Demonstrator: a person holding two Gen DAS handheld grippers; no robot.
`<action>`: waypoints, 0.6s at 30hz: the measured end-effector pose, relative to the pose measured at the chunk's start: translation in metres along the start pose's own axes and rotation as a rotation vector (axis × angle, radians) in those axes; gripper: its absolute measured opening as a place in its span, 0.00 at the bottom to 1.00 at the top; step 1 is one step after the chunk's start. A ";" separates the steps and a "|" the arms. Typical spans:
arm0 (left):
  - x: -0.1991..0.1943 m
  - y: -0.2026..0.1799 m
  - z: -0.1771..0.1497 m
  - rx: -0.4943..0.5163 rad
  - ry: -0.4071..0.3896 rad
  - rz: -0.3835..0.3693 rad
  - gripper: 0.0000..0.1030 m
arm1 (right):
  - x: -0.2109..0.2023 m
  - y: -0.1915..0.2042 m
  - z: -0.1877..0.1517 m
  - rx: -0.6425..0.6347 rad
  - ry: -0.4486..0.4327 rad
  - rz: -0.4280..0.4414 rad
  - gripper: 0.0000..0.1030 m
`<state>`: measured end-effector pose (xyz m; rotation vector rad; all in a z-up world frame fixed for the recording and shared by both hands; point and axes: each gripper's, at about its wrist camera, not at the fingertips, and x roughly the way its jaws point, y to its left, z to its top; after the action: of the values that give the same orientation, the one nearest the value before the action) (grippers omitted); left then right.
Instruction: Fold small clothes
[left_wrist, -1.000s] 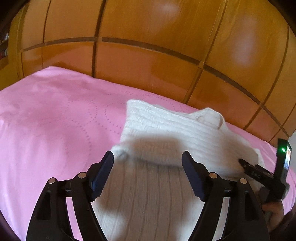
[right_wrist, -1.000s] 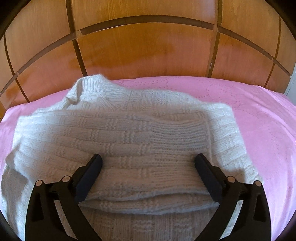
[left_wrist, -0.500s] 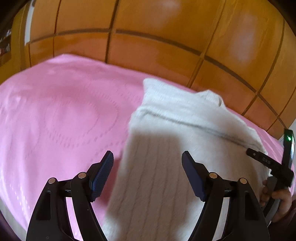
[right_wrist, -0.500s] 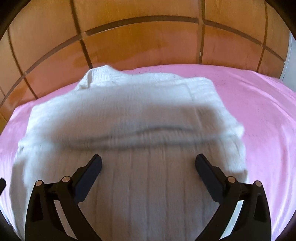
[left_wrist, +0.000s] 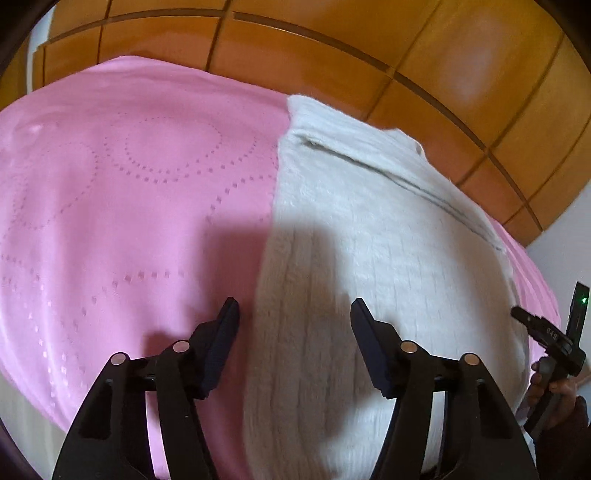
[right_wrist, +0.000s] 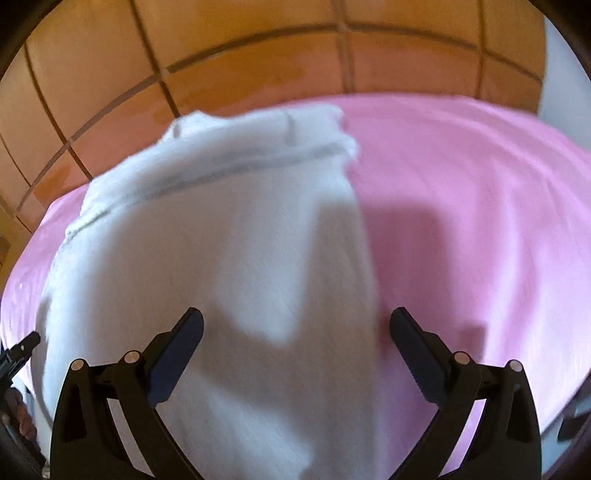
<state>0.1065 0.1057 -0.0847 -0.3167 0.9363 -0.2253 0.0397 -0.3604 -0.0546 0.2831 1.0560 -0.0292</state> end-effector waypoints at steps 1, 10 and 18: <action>-0.001 0.000 -0.003 0.003 0.008 0.000 0.60 | -0.003 -0.003 -0.004 0.003 -0.001 0.015 0.98; -0.028 0.014 -0.047 0.007 0.103 -0.101 0.31 | -0.038 0.000 -0.065 -0.060 0.120 0.121 0.62; -0.035 0.025 -0.030 -0.113 0.134 -0.285 0.06 | -0.054 0.014 -0.044 -0.027 0.098 0.272 0.12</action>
<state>0.0632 0.1357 -0.0837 -0.5450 1.0374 -0.4601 -0.0221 -0.3422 -0.0249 0.4051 1.1063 0.2455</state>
